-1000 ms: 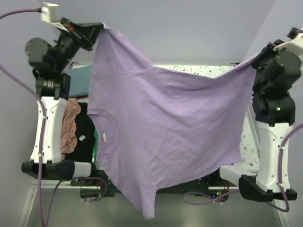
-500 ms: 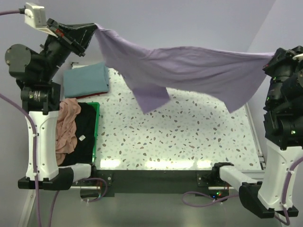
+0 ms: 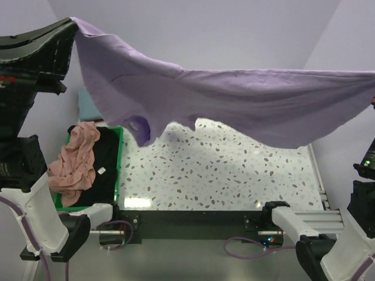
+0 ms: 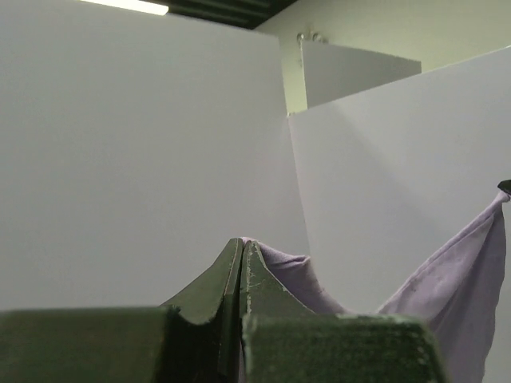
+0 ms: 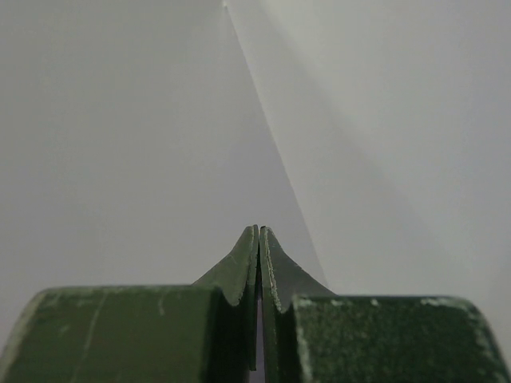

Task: Fold and stack the t-shirts
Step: Flatten the tshirt out

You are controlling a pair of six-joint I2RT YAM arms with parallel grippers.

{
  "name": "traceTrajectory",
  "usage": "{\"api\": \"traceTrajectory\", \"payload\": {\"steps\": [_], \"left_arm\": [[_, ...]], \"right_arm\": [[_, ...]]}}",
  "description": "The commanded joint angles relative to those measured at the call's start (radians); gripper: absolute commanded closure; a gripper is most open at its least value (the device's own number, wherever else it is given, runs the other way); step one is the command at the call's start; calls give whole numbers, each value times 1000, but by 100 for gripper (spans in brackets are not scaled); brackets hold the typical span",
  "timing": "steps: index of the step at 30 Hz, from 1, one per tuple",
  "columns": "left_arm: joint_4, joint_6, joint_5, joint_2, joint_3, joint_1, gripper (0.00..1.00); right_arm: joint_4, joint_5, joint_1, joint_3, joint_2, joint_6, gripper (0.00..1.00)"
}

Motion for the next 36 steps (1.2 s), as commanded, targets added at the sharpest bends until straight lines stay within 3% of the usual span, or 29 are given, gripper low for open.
{"api": "traceTrajectory", "payload": {"steps": [1, 5, 12, 19, 20, 21, 22, 23, 24, 25, 26, 27, 29, 30, 33, 36], "left_arm": [[90, 7, -20, 5, 70, 2, 100], [180, -33, -14, 27, 39, 2, 100], [354, -161, 70, 173, -208, 2, 100], [454, -138, 133, 534, -360, -17, 100], [445, -124, 139, 581, -361, -31, 95], [437, -80, 138, 669, -363, -38, 80], [390, -48, 130, 714, -348, -58, 39], [353, -21, 109, 759, -340, -66, 24], [327, -3, 78, 834, -337, -72, 4], [284, 25, 70, 860, -334, -77, 0], [267, 32, 50, 880, -347, -84, 0], [260, 39, 39, 887, -372, -89, 0], [253, 71, -20, 842, -467, -110, 0], [246, 83, -33, 795, -493, -120, 0], [157, 112, -115, 692, -574, -144, 0], [33, 122, -184, 606, -659, -156, 0]], "right_arm": [[81, 37, -6, 33, 0, -61, 100], [121, 63, -6, 3, 26, -77, 100], [155, 53, -6, -138, 192, -36, 100], [138, 37, -6, -237, 520, 54, 100], [137, 42, -6, -273, 540, 88, 100], [146, 62, -6, -299, 559, 103, 100], [181, 73, -6, -363, 580, 117, 100], [175, 80, -6, -378, 598, 130, 100], [157, 93, -6, -382, 617, 142, 85], [134, 97, -8, -376, 663, 156, 71], [94, 100, -5, -366, 681, 169, 59], [82, 100, -6, -362, 697, 173, 40], [68, 88, -6, -375, 712, 174, 27], [69, 76, -6, -385, 706, 171, 12], [80, 58, -6, -439, 657, 151, 2], [72, 7, -6, -505, 579, 145, 1]]}}
